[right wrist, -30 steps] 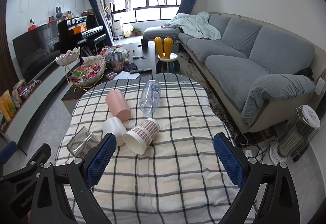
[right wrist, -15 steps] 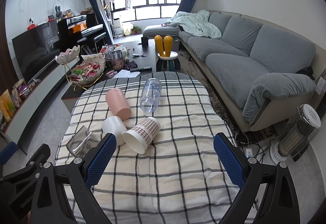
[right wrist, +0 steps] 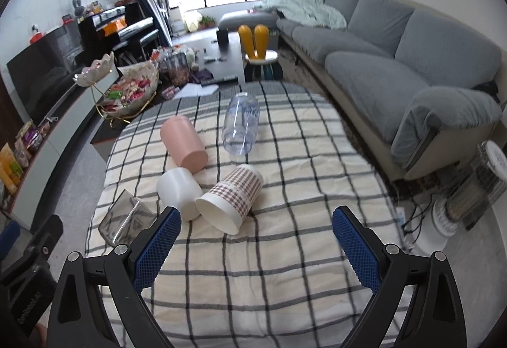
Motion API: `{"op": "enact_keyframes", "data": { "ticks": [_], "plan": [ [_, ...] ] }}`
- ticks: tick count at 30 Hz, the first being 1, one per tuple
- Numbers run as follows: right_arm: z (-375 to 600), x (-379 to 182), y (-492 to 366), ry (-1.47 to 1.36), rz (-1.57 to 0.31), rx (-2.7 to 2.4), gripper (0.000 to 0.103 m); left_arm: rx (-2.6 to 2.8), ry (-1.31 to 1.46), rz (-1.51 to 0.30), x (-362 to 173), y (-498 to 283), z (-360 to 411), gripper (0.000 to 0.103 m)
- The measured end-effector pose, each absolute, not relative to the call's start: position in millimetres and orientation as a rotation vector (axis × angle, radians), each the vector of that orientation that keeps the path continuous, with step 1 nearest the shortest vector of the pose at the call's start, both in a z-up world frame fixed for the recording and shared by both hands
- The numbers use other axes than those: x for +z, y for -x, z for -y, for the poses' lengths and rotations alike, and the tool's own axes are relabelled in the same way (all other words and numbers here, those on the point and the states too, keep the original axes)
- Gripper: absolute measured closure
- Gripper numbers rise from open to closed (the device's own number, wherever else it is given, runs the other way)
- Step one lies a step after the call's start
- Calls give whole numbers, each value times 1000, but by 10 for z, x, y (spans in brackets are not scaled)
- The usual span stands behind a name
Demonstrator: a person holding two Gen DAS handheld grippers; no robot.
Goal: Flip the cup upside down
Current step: 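Move the open right gripper toward the white ceramic cup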
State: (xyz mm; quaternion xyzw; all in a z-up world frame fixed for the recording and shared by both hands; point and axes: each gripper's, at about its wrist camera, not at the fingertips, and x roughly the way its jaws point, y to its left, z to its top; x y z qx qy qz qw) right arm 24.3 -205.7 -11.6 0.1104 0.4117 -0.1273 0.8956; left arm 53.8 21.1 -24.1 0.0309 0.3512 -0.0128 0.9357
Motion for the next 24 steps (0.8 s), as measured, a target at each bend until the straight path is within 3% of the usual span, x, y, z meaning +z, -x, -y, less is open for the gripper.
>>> {"op": "enact_keyframes", "data": {
  "ticks": [11,24],
  "plan": [
    [1890,-281,-986,-240,-927,-229,7,35,-77,-736,-330,-1117,-376,0],
    [1266,-703,-1766,113,-1136,29,7,201,16,-838,-714,-1460,-571,0]
  ]
}}
